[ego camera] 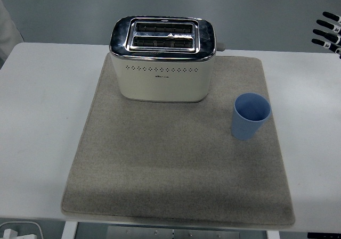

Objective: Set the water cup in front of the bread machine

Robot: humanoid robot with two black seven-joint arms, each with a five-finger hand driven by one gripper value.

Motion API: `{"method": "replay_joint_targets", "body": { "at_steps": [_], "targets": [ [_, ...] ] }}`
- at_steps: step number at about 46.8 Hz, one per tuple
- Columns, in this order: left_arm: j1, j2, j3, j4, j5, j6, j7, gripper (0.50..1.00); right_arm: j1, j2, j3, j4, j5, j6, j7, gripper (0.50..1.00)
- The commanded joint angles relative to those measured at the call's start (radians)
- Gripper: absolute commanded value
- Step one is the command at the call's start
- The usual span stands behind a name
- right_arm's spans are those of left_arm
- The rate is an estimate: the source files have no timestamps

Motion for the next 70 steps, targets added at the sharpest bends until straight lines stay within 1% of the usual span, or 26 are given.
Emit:
{"method": "replay_joint_targets", "body": {
  "at_steps": [1,10,18,22,32,40,51,63,70],
  "targets": [
    [0.000,0.000,0.000,0.001,0.000,0.001,0.000,1.000,0.027,-0.002,-0.035,-0.003,0.003,0.000,0.000,0.926],
    [0.000,0.000,0.000,-0.001,0.000,0.001,0.000,1.000,0.062,-0.004,-0.086,0.003,0.000,0.000,0.001,0.926],
    [0.000,0.000,0.000,-0.001,0.000,-0.001,0.000,1.000,0.056,-0.001,-0.106,0.030,0.000,0.000,0.003,0.926],
    [0.000,0.000,0.000,-0.001,0.000,0.001,0.000,1.000,0.023,-0.005,-0.106,0.050,0.000,0.000,0.006,0.926],
    [0.000,0.000,0.000,0.001,0.000,0.001,0.000,1.000,-0.070,-0.008,-0.084,0.050,0.003,0.000,0.015,0.928],
    [0.000,0.000,0.000,-0.001,0.000,0.001,0.000,1.000,-0.143,-0.005,-0.015,0.050,0.003,0.000,0.017,0.928],
    [0.000,0.000,0.000,0.001,0.000,0.001,0.000,1.000,-0.165,0.015,-0.015,0.066,-0.002,0.000,0.015,0.928],
    [0.000,0.000,0.000,0.001,0.000,0.001,0.000,1.000,-0.206,0.016,-0.020,0.175,-0.014,0.000,0.011,0.928],
    [0.000,0.000,0.000,-0.001,0.000,0.001,0.000,1.000,-0.226,0.019,-0.027,0.209,-0.015,0.000,0.009,0.928]
  ]
}}
